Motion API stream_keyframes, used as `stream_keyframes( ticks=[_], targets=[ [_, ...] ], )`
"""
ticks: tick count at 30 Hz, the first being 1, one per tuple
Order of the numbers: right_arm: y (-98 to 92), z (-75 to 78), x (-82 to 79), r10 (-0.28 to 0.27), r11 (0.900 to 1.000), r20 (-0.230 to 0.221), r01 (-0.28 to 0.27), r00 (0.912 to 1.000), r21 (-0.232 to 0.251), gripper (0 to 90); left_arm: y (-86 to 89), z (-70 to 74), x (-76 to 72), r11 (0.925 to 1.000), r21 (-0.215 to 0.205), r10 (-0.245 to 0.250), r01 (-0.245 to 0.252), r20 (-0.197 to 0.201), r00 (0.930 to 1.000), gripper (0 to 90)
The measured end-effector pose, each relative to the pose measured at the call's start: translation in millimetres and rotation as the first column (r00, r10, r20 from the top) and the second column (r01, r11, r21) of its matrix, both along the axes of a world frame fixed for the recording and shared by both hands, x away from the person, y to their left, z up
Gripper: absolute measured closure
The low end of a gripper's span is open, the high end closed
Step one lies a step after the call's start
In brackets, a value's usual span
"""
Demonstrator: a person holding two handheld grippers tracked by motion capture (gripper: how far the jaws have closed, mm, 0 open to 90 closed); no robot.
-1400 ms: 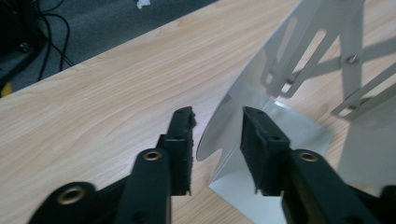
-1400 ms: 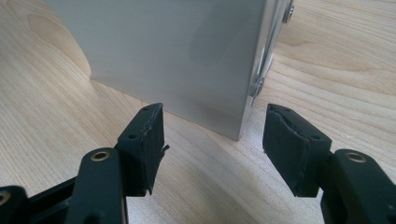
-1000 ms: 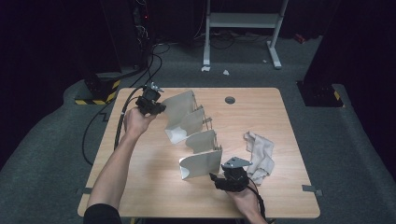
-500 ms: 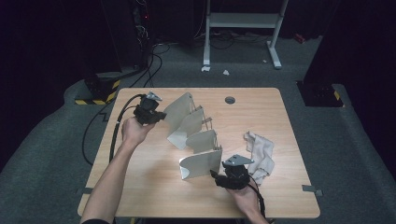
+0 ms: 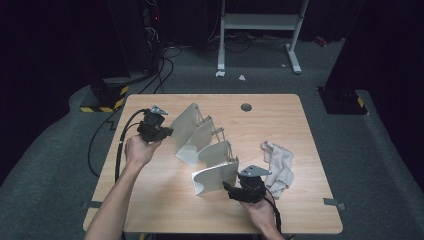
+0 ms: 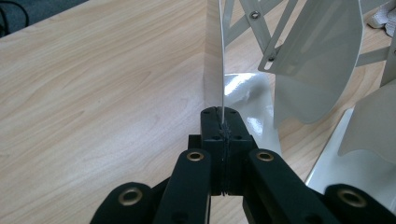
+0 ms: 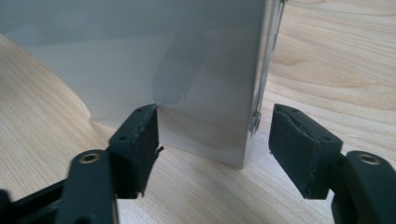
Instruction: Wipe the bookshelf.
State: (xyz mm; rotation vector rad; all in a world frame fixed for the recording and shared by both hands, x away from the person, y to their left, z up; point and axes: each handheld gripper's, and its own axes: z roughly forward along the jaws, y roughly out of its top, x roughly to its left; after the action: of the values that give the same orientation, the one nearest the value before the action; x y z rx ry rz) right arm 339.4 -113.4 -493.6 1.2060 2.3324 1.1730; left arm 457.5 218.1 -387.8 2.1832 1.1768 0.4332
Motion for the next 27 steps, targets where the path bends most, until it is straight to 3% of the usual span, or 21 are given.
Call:
stream_keyframes(
  ticks=[5, 11, 14, 22, 27],
  targets=[
    [0.9, -0.8, 3.9, 0.000, 1.000, -0.010, 0.000, 0.9999, -0.002, 28.6, 1.9, 0.1, -2.5, 1.0000, -0.004, -0.003, 0.003, -0.005, 1.0000, 89.5],
    [-11.3, 1.5, 12.4, -0.034, 0.999, -0.008, 0.034, 0.9994, -0.004, 28.0, 2.2, 0.7, -3.0, 1.0000, -0.007, 0.004, -0.004, -0.008, 1.0000, 89.3],
    [-14.6, 3.0, 17.0, -0.043, 0.999, -0.007, 0.042, 0.9991, -0.028, 28.0, 2.9, 0.9, -2.8, 0.9999, -0.007, 0.008, -0.008, -0.009, 0.9999, 89.2],
    [-20.7, 4.6, 37.5, -0.075, 0.996, -0.007, 0.074, 0.9972, -0.055, 28.0, 4.1, 1.0, -1.6, 0.9992, -0.021, 0.033, -0.034, -0.021, 0.9992, 88.0],
    [-29.0, 4.9, 48.0, -0.124, 0.991, -0.006, 0.124, 0.9922, -0.057, 29.0, 4.0, 0.5, -2.3, 0.9977, -0.037, 0.055, -0.056, -0.029, 0.9981, 87.5]
  ],
)
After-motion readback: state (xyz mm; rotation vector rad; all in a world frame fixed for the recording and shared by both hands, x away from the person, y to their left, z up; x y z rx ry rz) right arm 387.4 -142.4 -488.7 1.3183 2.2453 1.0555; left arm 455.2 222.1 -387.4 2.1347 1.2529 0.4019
